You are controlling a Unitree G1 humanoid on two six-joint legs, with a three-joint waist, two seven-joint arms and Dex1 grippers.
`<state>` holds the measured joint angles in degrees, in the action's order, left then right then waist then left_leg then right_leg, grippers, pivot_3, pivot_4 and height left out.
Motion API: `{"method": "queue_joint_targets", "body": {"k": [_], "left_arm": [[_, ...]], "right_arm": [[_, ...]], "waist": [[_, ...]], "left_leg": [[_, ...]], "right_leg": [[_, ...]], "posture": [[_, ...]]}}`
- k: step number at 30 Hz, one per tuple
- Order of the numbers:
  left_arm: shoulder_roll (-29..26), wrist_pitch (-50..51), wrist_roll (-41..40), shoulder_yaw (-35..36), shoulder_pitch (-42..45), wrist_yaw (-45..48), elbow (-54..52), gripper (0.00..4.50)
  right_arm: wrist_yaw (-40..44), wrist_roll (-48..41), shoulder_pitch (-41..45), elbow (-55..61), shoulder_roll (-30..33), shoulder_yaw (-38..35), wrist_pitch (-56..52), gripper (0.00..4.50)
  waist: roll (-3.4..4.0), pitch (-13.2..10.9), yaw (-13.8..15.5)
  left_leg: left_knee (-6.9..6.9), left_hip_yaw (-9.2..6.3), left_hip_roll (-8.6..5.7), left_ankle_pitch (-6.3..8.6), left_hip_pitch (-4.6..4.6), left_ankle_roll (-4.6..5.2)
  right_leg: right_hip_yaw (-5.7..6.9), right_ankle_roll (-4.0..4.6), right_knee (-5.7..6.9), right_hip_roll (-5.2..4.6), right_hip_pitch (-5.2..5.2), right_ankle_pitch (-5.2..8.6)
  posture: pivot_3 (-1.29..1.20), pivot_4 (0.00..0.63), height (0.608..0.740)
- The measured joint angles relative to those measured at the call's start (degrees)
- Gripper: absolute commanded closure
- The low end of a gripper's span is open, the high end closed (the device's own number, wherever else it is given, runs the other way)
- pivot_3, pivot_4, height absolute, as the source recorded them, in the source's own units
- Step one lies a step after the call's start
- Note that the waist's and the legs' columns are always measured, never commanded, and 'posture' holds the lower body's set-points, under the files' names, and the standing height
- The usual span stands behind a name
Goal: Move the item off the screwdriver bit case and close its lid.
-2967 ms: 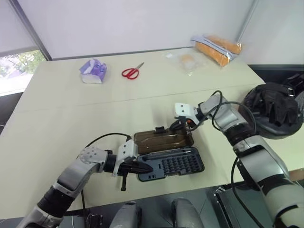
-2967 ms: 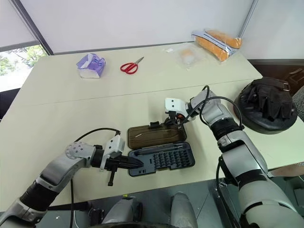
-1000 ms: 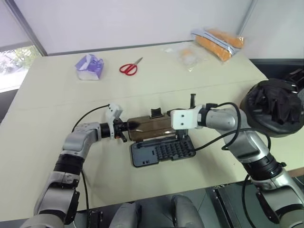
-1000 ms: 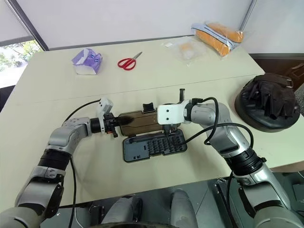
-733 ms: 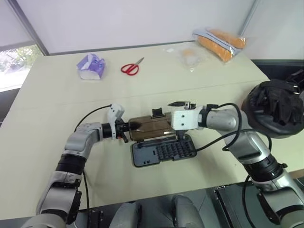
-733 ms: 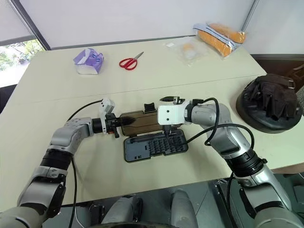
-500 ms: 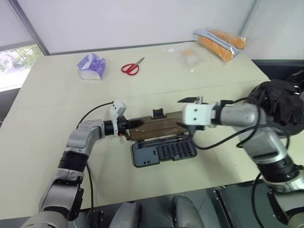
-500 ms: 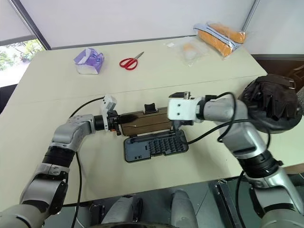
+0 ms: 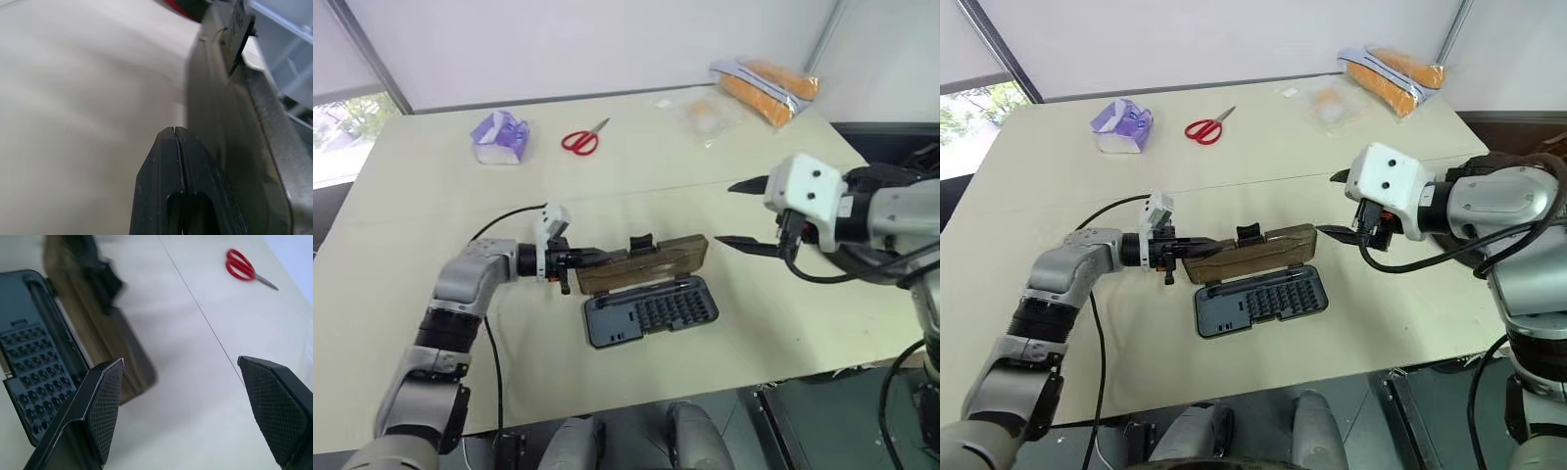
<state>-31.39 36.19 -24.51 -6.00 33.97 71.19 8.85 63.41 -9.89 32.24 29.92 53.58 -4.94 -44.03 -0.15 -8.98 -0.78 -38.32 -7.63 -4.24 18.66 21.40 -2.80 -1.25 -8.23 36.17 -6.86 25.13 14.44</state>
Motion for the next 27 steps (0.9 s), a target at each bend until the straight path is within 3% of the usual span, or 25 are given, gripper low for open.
{"method": "queue_joint_targets", "body": {"k": [8, 13, 19, 27], "left_arm": [[-4.31, 4.27, -2.24, -3.34, -2.03, 5.99, -7.22, 4.5], [-3.98, 4.18, -1.88, -6.27, -4.12, 6.02, -9.28, 4.5], [-0.12, -4.72, 2.57, -10.83, -6.37, 4.36, -6.26, 4.5], [-0.13, -10.52, 4.05, -11.56, -6.69, 4.3, -4.66, 4.5]], "right_arm": [[-2.91, -1.57, -1.67, 0.05, 0.68, 0.34, 0.65, 0.63], [-3.79, -2.5, -2.48, 0.07, 1.16, 0.4, 0.66, 0.63], [-5.42, -3.94, -4.46, 0.27, 1.06, 2.01, 0.48, 0.63], [-6.87, -5.68, -6.52, 0.81, 0.7, 4.82, 0.58, 0.63]], "waist": [[0.0, 0.0, 0.05], [0.0, 0.0, 0.07], [0.01, 0.03, 0.29], [0.01, 0.05, 0.22]], "left_leg": [[-0.01, 0.01, 0.0, 0.0, 0.01, 0.0], [-0.01, 0.02, 0.0, 0.0, 0.0, 0.01], [-0.04, 0.03, 0.0, 0.0, -0.13, 0.01], [0.05, 0.03, 0.03, 0.24, -0.95, 0.44]], "right_leg": [[-0.01, 0.0, 0.0, -0.01, -0.01, 0.0], [-0.01, 0.0, 0.0, -0.01, -0.02, 0.0], [0.01, 0.0, -0.03, -0.01, -0.22, 0.0], [-0.02, 0.01, -0.09, 0.0, -0.97, 0.01]], "posture": [[0.0, 0.15, 0.74], [0.0, 0.15, 0.74], [0.0, 0.15, 0.74], [0.0, 0.15, 0.74]]}}
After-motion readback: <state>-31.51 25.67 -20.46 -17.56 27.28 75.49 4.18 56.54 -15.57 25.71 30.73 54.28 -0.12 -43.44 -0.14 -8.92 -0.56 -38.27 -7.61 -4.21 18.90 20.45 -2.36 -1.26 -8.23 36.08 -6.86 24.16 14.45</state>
